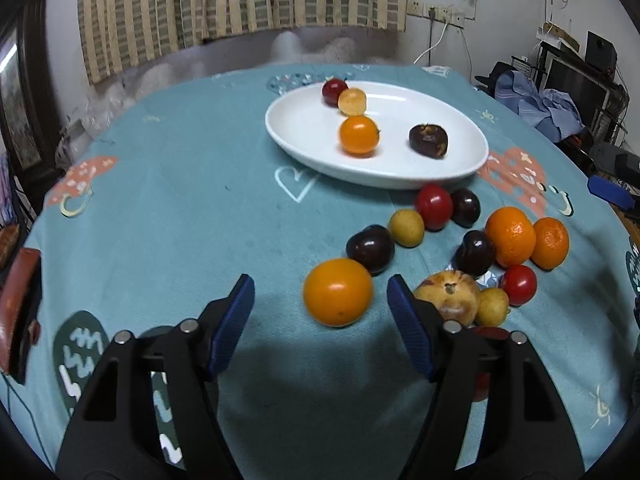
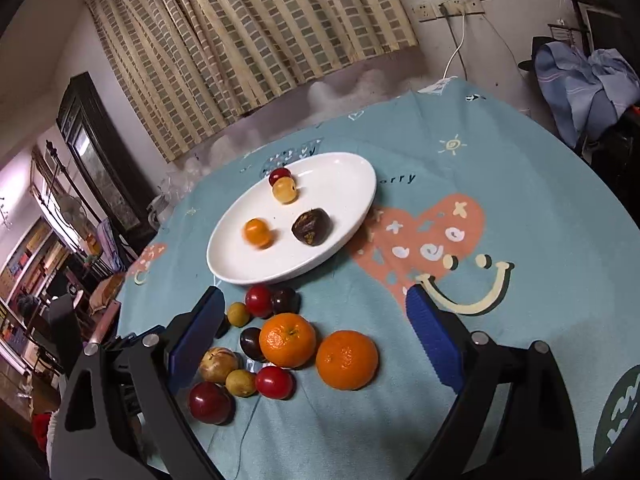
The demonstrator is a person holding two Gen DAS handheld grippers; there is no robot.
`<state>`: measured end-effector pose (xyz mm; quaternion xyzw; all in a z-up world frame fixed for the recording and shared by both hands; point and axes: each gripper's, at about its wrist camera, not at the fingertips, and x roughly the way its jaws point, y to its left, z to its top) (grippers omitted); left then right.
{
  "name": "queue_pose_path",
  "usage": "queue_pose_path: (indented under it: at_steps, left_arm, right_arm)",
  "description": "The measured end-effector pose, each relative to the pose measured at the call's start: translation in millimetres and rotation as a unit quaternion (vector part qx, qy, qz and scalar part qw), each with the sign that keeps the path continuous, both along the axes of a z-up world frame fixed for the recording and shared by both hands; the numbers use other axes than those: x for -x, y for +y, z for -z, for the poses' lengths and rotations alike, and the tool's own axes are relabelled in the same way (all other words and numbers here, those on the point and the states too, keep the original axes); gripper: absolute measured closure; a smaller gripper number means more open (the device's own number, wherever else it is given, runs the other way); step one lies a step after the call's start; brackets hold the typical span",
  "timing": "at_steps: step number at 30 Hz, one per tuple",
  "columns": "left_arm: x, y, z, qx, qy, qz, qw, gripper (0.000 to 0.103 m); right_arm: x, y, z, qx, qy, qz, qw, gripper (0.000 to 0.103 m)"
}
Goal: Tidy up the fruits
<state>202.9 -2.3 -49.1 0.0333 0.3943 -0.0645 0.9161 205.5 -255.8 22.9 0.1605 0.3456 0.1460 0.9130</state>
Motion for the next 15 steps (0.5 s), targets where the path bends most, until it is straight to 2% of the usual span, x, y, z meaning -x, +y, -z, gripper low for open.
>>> queue_pose_path:
  at_steps: [4, 9, 10, 11, 15]
  left_arm:
    - [-6, 3, 7, 0.008, 0.012, 0.001, 0.9999, 0.044]
    - [-8, 2, 10, 0.012, 0.020, 0.005, 0.9997, 0.045]
    - [-9, 2, 10, 0.015, 0.020, 0.007, 0.9997, 0.052]
    - [-8, 2, 9, 0.019, 0.020, 0.012, 0.9996, 0.063]
    - [-6, 1, 9, 0.012, 0.018, 0.012, 0.9997, 0.064]
  right_arm:
    - [3, 5, 0, 0.014, -0.005, -0.004, 1.000, 0.011]
    - [3, 8, 3, 0.027, -0.001, -0.005, 1.000, 0.011]
    - [3, 9, 4, 0.032, 0.002, -0.006, 0.999, 0.011]
    - [3, 11, 6, 0.041, 0.006, -0.007, 0.999, 0.011]
    - [3, 23, 21, 0.087, 0.032, -0.020, 0.995, 0.011]
